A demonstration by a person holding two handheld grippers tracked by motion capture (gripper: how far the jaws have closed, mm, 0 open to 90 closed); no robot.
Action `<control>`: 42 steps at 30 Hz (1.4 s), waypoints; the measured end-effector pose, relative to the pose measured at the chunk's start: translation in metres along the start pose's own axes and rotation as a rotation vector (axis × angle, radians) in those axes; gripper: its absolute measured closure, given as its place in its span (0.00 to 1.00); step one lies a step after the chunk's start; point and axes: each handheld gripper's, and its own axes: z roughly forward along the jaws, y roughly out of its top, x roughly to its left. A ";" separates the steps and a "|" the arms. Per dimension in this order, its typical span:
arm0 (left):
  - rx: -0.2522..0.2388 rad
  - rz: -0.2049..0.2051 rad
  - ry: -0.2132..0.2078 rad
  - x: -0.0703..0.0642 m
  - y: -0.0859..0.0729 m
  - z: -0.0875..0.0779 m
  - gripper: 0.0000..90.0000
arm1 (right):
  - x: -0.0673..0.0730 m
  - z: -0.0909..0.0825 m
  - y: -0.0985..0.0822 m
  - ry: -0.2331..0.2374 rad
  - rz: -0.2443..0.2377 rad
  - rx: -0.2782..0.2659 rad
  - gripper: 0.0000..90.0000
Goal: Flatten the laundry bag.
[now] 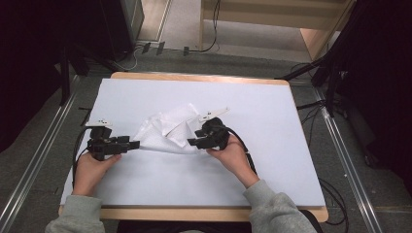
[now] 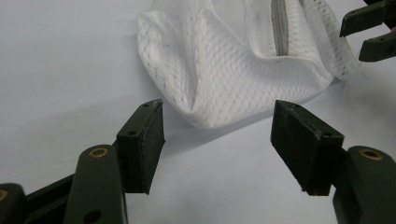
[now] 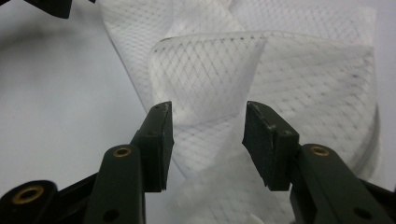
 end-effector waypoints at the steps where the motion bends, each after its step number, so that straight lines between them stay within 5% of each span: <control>1: 0.006 0.002 0.003 0.000 0.000 -0.001 0.40 | 0.001 0.003 0.002 0.005 0.000 0.002 0.59; 24: 0.002 -0.003 0.013 0.001 -0.005 -0.005 0.40 | 0.005 0.062 0.009 -0.002 -0.013 0.090 0.56; 27: 0.001 -0.003 0.014 0.002 -0.005 -0.005 0.40 | 0.006 0.063 0.009 -0.010 -0.030 0.078 0.59; 28: 0.004 -0.002 0.016 0.002 -0.005 -0.006 0.40 | 0.009 0.064 0.008 -0.023 -0.048 0.079 0.72; 33: 0.002 -0.003 0.013 0.002 -0.005 -0.006 0.40 | 0.008 0.064 0.003 -0.021 -0.048 0.045 0.95; 42: -0.004 -0.010 0.011 0.003 -0.005 -0.007 0.40 | 0.008 0.059 0.008 0.017 -0.013 0.058 1.00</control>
